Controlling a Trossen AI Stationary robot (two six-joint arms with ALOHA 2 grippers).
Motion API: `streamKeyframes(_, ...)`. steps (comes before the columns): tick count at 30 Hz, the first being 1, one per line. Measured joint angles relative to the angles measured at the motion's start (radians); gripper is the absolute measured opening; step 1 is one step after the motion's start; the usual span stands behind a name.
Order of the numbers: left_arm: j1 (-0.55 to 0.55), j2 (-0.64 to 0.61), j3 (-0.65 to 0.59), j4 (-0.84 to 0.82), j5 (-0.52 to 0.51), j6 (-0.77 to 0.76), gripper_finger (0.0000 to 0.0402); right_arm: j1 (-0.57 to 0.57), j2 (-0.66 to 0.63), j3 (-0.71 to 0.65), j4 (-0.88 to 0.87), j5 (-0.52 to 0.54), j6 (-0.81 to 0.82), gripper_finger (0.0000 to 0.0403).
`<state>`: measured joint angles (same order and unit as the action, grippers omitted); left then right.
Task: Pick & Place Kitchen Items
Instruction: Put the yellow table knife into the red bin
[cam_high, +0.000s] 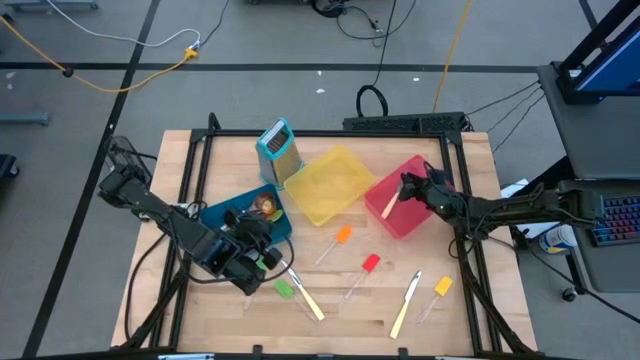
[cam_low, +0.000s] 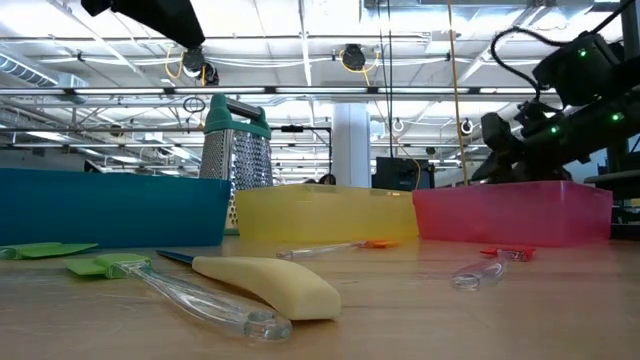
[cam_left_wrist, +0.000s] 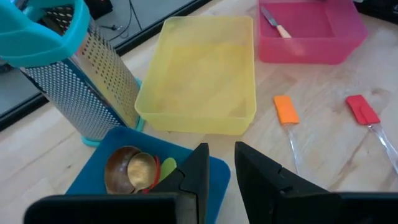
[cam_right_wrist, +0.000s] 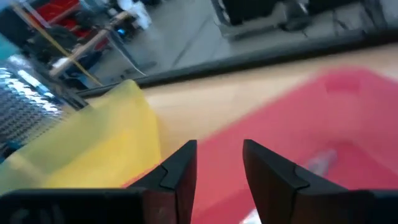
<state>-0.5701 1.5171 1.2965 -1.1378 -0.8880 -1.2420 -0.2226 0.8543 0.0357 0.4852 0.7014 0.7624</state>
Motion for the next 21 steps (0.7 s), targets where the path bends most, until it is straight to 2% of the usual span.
streamKeyframes(3,-0.001,0.034,0.000,0.030,0.017,0.010,0.0081,0.001,0.000,0.000,0.147,-0.062,-0.127,0.0122)
streamKeyframes(7,-0.002,0.101,0.000,0.071,0.116,0.064,0.0081,0.001,0.000,0.000,0.358,-0.244,-0.272,0.0122)
streamKeyframes(10,-0.008,0.152,0.000,0.119,0.207,0.129,0.0081,0.002,0.000,0.000,0.470,-0.362,-0.324,0.0122)
streamKeyframes(14,-0.009,0.214,0.000,0.229,0.308,0.288,0.0081,0.002,0.000,0.000,0.536,-0.382,-0.341,0.0122)
streamKeyframes(18,0.000,0.260,0.000,0.346,0.398,0.441,0.0081,0.001,0.000,0.001,0.535,-0.342,-0.344,0.0122)
streamKeyframes(21,0.012,0.287,0.000,0.384,0.425,0.512,0.0081,0.002,0.000,0.001,0.535,-0.314,-0.362,0.0122)
